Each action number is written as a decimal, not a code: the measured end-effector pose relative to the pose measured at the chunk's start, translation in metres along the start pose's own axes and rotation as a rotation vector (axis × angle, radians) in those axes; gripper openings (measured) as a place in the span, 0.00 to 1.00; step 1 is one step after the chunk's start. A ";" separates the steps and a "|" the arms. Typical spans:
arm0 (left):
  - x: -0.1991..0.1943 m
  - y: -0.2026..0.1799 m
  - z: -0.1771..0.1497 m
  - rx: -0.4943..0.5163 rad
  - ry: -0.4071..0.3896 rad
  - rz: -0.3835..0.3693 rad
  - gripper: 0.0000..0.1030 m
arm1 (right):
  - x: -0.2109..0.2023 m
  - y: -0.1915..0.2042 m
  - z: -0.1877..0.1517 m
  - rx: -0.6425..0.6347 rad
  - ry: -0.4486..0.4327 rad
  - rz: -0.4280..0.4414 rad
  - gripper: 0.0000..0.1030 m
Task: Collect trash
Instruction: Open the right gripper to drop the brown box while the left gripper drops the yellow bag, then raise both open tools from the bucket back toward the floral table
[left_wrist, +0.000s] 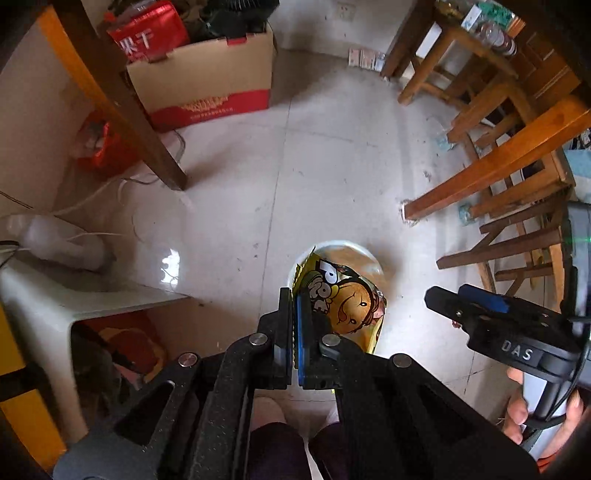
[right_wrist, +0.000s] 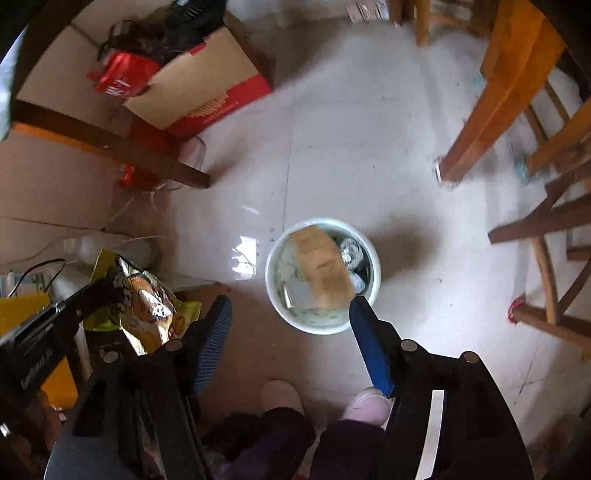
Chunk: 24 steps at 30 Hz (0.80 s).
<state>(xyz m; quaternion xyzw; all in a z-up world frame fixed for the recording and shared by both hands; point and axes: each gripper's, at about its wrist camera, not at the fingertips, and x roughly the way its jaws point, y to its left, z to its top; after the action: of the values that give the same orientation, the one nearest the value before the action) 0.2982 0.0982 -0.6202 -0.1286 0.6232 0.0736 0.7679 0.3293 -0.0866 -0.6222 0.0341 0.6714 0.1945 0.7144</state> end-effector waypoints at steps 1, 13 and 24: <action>0.006 -0.002 -0.001 0.002 0.009 -0.003 0.00 | 0.003 -0.002 -0.001 0.002 0.004 -0.012 0.60; 0.041 -0.035 0.001 -0.015 0.168 -0.103 0.39 | -0.037 -0.012 -0.011 -0.018 -0.043 -0.134 0.60; -0.055 -0.043 0.008 0.034 0.111 -0.115 0.39 | -0.113 0.020 -0.005 -0.014 -0.129 -0.131 0.60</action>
<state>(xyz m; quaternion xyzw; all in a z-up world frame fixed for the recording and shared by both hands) 0.3061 0.0617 -0.5606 -0.1549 0.6576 0.0116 0.7372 0.3170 -0.1058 -0.5100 -0.0023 0.6233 0.1495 0.7676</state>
